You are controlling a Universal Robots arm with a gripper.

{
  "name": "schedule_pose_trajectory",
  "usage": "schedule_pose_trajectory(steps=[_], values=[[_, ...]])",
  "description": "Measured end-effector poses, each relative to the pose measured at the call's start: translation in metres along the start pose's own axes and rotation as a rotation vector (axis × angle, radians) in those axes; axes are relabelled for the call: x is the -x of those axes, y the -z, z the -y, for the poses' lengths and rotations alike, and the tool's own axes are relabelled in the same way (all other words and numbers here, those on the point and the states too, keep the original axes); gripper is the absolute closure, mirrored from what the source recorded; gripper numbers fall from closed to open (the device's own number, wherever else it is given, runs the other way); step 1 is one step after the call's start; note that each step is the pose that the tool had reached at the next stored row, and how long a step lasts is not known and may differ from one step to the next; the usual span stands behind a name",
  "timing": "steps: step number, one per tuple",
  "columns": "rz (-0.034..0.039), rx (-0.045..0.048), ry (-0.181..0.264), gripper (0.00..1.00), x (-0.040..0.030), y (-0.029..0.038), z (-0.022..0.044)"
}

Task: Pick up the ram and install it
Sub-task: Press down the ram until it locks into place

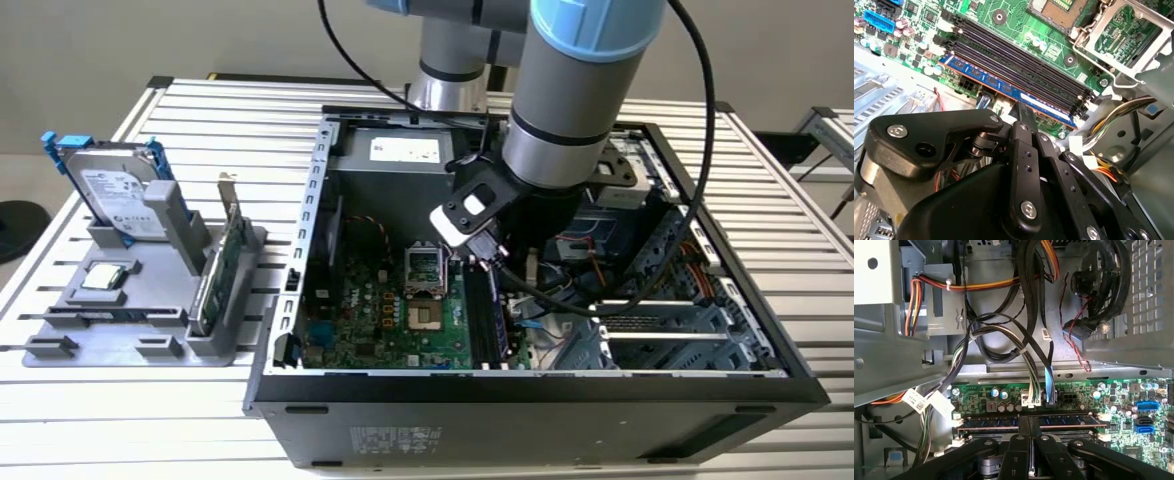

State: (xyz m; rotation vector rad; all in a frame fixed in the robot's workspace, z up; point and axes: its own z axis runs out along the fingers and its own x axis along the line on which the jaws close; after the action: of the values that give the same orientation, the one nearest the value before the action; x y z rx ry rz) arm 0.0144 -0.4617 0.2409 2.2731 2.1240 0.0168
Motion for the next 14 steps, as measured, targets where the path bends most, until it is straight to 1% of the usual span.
schedule_pose_trajectory(steps=[8, 14], values=[[-0.0017, 0.0, 0.007, 1.0, -0.0001, -0.0064, 0.0002], [-0.0023, 0.0, 0.012, 1.0, -0.0005, -0.0091, 0.0002]])
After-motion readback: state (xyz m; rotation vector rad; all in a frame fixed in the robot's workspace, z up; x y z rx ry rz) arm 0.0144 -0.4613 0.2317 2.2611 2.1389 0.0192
